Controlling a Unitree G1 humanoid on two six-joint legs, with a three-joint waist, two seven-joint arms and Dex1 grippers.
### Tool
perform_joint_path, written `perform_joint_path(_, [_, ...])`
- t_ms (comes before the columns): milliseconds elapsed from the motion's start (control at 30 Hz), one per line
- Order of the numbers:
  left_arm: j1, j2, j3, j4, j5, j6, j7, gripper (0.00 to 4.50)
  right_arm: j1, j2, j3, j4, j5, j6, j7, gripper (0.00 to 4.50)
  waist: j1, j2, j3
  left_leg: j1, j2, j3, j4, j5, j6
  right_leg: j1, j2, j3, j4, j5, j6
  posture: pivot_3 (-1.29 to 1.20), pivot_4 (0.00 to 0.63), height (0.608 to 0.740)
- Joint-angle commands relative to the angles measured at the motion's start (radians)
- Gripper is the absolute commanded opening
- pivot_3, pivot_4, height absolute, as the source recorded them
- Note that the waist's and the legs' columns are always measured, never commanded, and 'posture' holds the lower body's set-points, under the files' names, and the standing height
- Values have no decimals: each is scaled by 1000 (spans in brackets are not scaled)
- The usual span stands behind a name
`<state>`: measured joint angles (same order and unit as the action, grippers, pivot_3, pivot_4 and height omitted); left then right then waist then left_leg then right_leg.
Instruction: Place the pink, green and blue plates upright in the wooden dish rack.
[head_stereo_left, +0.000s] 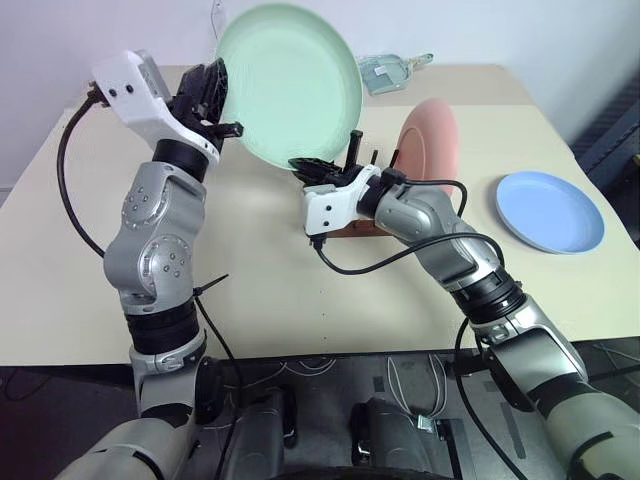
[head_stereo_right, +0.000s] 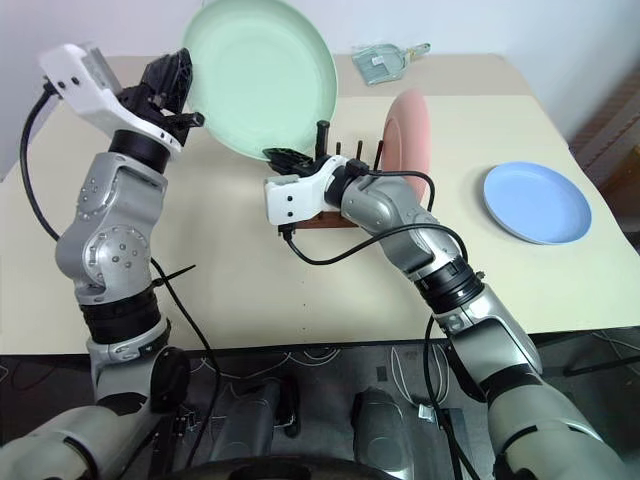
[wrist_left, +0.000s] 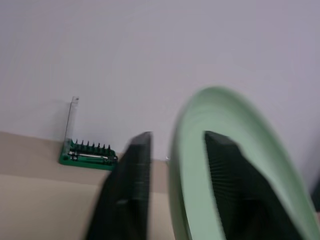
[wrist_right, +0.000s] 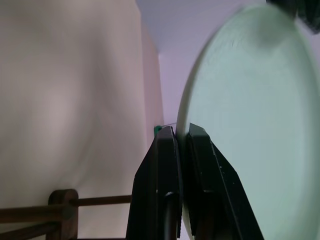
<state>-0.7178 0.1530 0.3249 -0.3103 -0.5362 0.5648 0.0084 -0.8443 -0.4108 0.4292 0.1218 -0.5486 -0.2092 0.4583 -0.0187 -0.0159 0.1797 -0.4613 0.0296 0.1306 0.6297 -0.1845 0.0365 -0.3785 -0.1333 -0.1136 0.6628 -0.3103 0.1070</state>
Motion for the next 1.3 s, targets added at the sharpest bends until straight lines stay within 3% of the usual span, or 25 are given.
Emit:
perform_joint_path(33, [-55, 3, 87, 1, -61, -33, 50, 3545, -9, 3, -31, -32, -1, -4, -11, 0, 0, 0, 0, 0, 0, 0, 0, 0, 0, 0, 0, 0, 0, 0, 0, 0, 150, 737])
perform_joint_path(100, [-75, 11, 136, 18, -101, -44, 70, 4470, -7, 3, -40, -35, 7, 2, -12, 0, 1, 0, 0, 0, 0, 0, 0, 0, 0, 0, 0, 0, 0, 0, 0, 0, 150, 737])
perform_joint_path(167, [-78, 44, 158, 33, -104, -56, 62, 4470, -4, 4, -53, -43, 22, 9, -10, 0, 1, 0, 0, 0, 0, 0, 0, 0, 0, 0, 0, 0, 0, 0, 0, 0, 150, 737])
perform_joint_path(333, [-29, 219, 189, 133, -53, -98, -38, 4470, 11, 48, -169, -133, 229, 107, 52, 0, -2, 0, 0, 0, 0, 0, 0, 0, 0, 0, 1, 0, 0, 0, 0, 0, 150, 737])
perform_joint_path(400, [7, 268, 174, 151, -55, -101, -103, 4470, 12, 53, -200, -164, 286, 139, 76, 0, 0, 0, 0, 0, 0, 0, -1, 0, 0, 0, 1, 0, 0, 0, 0, 0, 150, 737])
perform_joint_path(500, [154, 373, 76, 175, -13, -91, -291, 4470, 42, 97, -284, -286, 515, 282, 146, 0, 1, 0, 0, 0, 0, 0, -1, 0, 0, 0, 1, 0, 0, 0, 0, 0, 150, 737])
perform_joint_path(700, [358, 443, -46, 130, -6, -126, -562, 4470, 108, 111, -428, -501, 877, 633, 187, 0, 3, 0, 0, 0, 0, 0, -1, -1, 0, -1, 0, 0, 0, 0, 0, 0, 150, 737])
perform_joint_path(933, [499, 494, -199, 43, -1, -136, -787, 4470, 207, 127, -562, -584, 1188, 887, 128, 0, -1, 1, 0, 0, 0, 2, -4, -1, 0, -3, -1, 2, 0, 1, -1, 0, 150, 737])
perform_joint_path(1067, [530, 507, -246, 15, -17, -126, -882, 4470, 232, 117, -609, -571, 1289, 955, 93, 0, 1, 1, 0, -1, 1, 3, -4, -1, 0, -4, -1, 2, 0, 1, -2, 0, 150, 737])
perform_joint_path(1300, [511, 493, -248, 18, -32, -114, -900, 4470, 229, 103, -670, -490, 1372, 968, 58, 0, 1, 1, 0, -1, 1, 3, -4, -1, 1, -6, -1, 2, 0, 1, -2, 0, 150, 737])
